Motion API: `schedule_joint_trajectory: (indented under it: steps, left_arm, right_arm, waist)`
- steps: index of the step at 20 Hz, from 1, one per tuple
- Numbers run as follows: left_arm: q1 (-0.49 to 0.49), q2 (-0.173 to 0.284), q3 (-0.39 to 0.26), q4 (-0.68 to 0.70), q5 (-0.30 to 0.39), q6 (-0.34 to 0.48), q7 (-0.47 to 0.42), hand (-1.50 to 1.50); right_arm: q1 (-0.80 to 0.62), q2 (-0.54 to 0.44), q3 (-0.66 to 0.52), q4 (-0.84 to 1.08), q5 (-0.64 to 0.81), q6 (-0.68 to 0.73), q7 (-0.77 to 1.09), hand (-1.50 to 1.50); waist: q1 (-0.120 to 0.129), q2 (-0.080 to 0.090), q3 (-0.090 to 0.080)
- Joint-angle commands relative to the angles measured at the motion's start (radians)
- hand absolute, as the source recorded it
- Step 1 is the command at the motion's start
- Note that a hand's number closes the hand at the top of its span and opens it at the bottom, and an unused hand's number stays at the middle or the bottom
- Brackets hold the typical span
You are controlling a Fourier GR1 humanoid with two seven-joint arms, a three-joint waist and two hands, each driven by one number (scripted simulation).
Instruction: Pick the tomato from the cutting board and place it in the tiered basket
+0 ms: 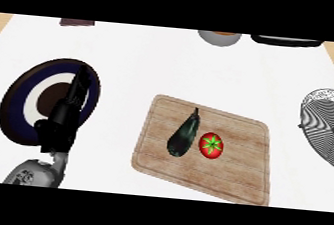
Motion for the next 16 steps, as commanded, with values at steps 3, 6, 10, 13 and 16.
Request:
schedule_joint_trajectory:
  steps: [3, 6, 10, 13, 16]
  left_arm:
    - [0.011, -0.01, -0.015, -0.008, -0.012, 0.002, -0.011, 0.0]
    - [-0.026, -0.01, -0.023, -0.024, -0.015, -0.002, 0.04, 0.0]
    - [-0.059, -0.001, -0.015, -0.018, -0.009, -0.029, 0.05, 0.0]
    - [-0.047, -0.027, -0.05, -0.021, -0.031, -0.024, 0.041, 0.0]
    - [-0.065, -0.045, -0.038, 0.038, -0.029, -0.03, 0.007, 0.0]
  right_arm:
    - [0.077, -0.242, -0.051, -0.256, 0.296, -0.031, 0.211, -1.5]
    - [0.081, -0.318, -0.046, -0.389, 0.38, -0.034, 0.411, -1.5]
    - [0.052, -0.362, 0.044, -0.557, 0.469, -0.036, 0.71, -1.5]
    - [-0.048, -0.401, 0.134, -0.572, 0.487, -0.045, 0.905, -1.5]
    - [-0.2, -0.432, 0.23, -0.552, 0.48, -0.07, 1.055, -1.5]
  waist:
    - [0.015, 0.001, -0.007]
    - [0.03, 0.004, -0.006]
    - [0.058, 0.013, -0.004]
    - [0.082, 0.017, -0.001]
    - [0.093, 0.021, -0.002]
